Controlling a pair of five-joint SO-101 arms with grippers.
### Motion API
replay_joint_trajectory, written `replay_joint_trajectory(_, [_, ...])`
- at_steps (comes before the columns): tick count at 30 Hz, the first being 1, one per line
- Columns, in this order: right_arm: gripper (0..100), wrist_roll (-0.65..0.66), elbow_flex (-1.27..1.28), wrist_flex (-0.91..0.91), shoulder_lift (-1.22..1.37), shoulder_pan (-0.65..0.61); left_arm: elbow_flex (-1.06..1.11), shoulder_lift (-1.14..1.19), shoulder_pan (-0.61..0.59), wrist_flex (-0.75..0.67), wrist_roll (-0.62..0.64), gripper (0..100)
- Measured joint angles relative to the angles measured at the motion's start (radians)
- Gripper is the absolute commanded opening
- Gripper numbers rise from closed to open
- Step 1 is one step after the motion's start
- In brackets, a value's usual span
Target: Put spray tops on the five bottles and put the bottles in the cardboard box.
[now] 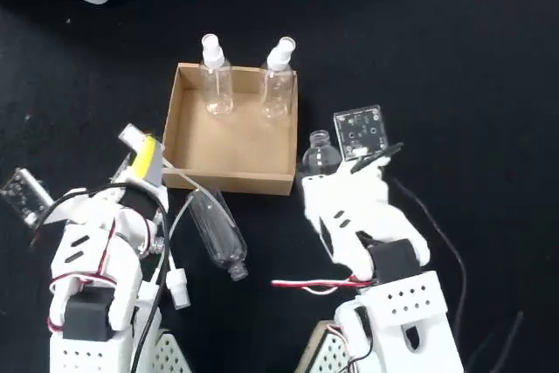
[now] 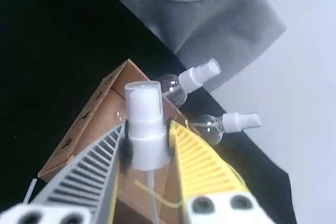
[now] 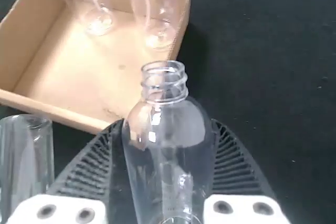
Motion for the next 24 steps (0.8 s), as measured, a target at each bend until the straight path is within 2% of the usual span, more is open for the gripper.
replay_joint_trajectory(11, [9.2,0.000,0.014,0.000,-0.002,-0.118,0.000,0.000,-0.046,0.000,0.035,3])
replay_joint_trajectory(17, [9.2,0.000,0.015,0.000,-0.003,-0.137,0.000,0.000,-0.123,0.000,0.107,3])
replay_joint_trajectory(24, [9.4,0.000,0.046,0.068,-0.233,-0.138,0.000,0.000,-0.123,0.000,0.129,3])
